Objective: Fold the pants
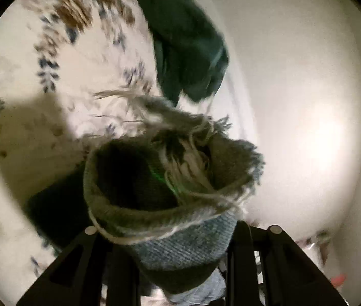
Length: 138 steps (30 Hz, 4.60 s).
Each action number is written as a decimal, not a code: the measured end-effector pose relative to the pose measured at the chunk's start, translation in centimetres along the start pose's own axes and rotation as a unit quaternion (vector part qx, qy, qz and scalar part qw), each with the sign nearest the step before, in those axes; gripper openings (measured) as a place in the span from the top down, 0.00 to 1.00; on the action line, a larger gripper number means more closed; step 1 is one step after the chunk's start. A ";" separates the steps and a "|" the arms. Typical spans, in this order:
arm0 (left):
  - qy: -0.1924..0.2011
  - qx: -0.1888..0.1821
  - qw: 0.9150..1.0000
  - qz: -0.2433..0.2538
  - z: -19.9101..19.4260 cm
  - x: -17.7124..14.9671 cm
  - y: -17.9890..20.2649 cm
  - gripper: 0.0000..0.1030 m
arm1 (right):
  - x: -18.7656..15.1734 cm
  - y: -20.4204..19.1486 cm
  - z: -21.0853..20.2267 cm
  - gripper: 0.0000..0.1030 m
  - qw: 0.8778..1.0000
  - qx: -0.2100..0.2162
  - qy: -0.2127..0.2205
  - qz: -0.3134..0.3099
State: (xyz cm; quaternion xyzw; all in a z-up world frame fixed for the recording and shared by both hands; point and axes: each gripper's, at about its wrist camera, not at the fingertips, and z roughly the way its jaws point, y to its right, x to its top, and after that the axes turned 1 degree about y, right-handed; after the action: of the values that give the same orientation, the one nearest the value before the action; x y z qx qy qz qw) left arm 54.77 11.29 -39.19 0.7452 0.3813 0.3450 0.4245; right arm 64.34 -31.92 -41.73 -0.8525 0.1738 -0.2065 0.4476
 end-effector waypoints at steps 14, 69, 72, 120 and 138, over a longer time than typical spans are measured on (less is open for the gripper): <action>-0.154 0.084 0.981 0.089 8.0 -0.9 -8.3 0.75 | -5.0 14.0 3.7 0.69 0.995 -0.054 0.020 0.076; 0.024 0.265 0.829 0.492 -37.4 -20.8 27.2 0.04 | -35.4 -32.3 -42.3 0.00 0.867 -0.317 0.160 -0.348; 0.036 0.257 0.829 0.494 -39.4 -20.9 27.6 0.00 | -37.4 -33.9 -44.1 0.00 0.869 -0.308 0.165 -0.351; 0.055 0.262 0.823 0.501 -45.1 -20.7 26.6 0.00 | -42.4 -38.4 -44.8 0.00 0.869 -0.310 0.171 -0.345; 0.058 0.261 0.822 0.503 -45.3 -20.5 26.5 0.00 | -42.1 -38.0 -45.5 0.00 0.875 -0.300 0.164 -0.343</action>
State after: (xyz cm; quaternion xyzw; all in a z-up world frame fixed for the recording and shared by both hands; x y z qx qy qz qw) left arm 14.48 1.07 -1.16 0.8953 0.0535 0.4404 -0.0408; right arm 9.52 -22.67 5.13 -0.9060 -0.0047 -0.4218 0.0363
